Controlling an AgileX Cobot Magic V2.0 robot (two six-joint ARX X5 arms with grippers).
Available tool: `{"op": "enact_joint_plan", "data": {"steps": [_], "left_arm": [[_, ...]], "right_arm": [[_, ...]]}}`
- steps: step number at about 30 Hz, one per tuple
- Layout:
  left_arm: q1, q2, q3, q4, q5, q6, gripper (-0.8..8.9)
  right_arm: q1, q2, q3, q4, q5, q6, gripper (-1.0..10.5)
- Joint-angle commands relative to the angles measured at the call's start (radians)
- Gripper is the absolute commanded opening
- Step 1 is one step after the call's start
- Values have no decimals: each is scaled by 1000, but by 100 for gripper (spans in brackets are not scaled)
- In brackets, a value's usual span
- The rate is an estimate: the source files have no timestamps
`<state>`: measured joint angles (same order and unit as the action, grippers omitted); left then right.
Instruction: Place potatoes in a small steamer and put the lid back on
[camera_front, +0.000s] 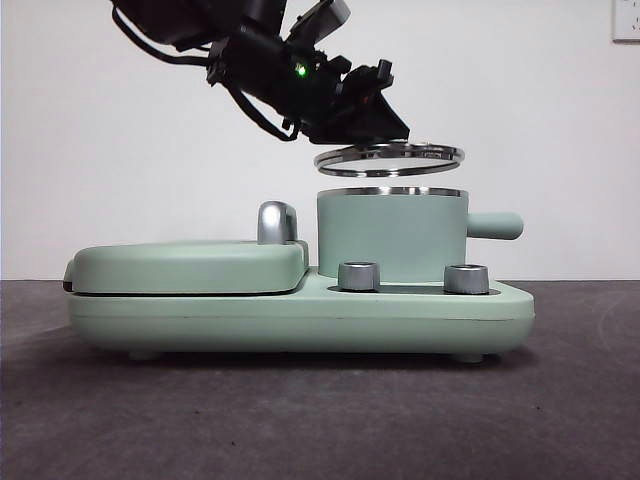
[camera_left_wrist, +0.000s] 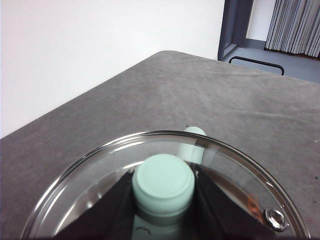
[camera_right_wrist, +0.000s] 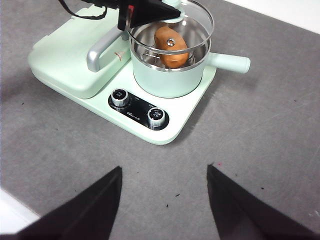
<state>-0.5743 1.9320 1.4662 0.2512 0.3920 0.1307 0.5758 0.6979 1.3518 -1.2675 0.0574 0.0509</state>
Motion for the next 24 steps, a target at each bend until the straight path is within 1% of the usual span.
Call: {"op": "enact_joint_plan", "data": {"steps": [1,5,17,24], "left_arm": [[-2,16,19,41,16,-8,11],[-2,23,19,41,25,14,11],[-2,83,19,40,25,15,11],[-1,83,19,-11,25,20,11]], "right_arm": [[7,14,10,10,6,21,263],[7,27,10,10,22,21,263],[7,39,10,10,22,21,263],[7,40,10,10,23,21,263]]}}
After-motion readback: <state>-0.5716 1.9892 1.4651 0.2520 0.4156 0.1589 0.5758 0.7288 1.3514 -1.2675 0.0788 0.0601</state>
